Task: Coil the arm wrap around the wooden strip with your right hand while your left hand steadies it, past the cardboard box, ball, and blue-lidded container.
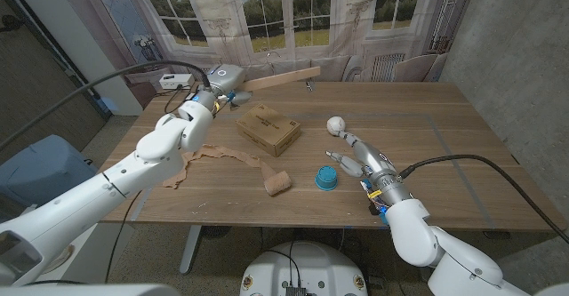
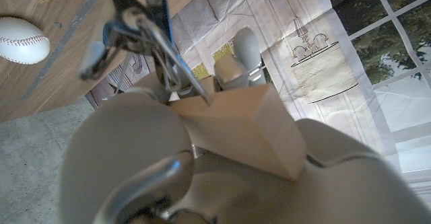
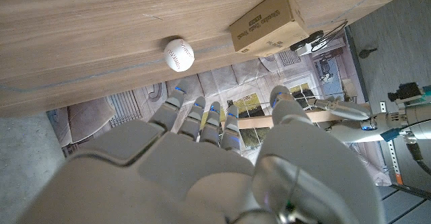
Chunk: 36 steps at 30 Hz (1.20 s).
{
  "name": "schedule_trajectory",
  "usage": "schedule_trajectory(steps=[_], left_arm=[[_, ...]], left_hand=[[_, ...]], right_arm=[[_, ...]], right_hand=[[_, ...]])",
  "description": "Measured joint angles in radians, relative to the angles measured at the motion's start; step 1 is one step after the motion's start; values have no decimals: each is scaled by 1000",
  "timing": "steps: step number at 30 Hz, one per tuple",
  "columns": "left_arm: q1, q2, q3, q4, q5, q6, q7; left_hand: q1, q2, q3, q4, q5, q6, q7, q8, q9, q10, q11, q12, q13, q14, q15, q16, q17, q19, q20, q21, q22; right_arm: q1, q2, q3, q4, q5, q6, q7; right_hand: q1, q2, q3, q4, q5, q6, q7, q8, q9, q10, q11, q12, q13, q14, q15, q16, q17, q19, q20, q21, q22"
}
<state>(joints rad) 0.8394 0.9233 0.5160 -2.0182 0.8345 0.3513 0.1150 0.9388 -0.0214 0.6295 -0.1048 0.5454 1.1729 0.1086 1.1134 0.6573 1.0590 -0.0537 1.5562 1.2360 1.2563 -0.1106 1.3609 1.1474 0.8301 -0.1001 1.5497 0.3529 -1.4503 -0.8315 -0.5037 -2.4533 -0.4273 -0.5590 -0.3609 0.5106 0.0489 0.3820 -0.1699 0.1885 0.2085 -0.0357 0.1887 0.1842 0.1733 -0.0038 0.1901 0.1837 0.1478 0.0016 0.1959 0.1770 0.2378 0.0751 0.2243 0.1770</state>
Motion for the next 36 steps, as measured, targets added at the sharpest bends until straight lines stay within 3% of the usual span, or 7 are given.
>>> schedule_trajectory(steps=[21, 36], left_arm=[[23, 1, -11, -22, 4, 17, 4], [23, -9, -9, -25, 16, 27, 2]], left_hand=[[-4, 4, -4, -4, 0, -8, 4, 12, -9, 0, -3, 0, 0, 19, -2, -26, 1, 0, 0, 8, -33], [-4, 4, -8, -8, 0, -9, 5, 19, -21, 0, -3, 0, 0, 23, -6, -34, 15, 0, 0, 15, -38]], right_arm=[[163, -22, -163, 17, -117, -31, 150], [246, -5, -236, 44, -208, -24, 264]], right_hand=[[11, -11, 0, 0, -4, -21, -11, -4, 0, -18, -3, -5, 5, -16, -2, -8, 0, 0, 0, -10, 0], [22, -13, 0, 0, -4, -21, -11, -4, 0, -24, -9, -5, 5, -16, -2, -8, 0, 0, 0, -10, 0]])
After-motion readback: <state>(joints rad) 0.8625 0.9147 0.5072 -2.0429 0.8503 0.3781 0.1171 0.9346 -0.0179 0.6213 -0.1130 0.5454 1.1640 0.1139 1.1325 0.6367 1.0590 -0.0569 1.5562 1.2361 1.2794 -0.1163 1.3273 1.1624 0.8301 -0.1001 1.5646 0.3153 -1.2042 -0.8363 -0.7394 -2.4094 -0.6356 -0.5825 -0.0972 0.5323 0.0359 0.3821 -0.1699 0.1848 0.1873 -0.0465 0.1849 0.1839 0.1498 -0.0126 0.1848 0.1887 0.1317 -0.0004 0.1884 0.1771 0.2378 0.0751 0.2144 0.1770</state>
